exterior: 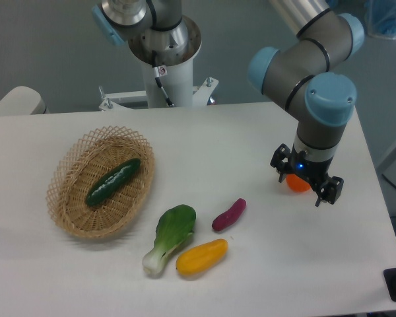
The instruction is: Place the cucumber in the basket
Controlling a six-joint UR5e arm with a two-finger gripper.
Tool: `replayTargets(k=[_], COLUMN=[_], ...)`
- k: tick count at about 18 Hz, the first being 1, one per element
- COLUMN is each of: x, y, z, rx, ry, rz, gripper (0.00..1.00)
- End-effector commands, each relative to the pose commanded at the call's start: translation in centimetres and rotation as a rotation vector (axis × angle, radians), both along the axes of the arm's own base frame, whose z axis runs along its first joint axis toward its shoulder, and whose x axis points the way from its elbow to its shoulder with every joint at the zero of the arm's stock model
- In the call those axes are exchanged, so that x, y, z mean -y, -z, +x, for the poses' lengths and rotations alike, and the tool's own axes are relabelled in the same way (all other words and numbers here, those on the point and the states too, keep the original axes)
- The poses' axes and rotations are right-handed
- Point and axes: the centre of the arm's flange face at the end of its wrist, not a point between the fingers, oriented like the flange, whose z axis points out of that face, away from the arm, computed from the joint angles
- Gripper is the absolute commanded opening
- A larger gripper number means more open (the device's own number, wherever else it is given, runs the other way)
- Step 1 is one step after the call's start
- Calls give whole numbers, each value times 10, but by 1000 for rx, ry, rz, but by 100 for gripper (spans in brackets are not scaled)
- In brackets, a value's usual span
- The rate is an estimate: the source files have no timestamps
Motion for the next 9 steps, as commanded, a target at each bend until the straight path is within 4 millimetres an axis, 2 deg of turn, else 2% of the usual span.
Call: replayTargets(k=[9], x=[-1], y=[4], z=[2], rx=[4], ry=[-1], rz=[-7], gripper=[100])
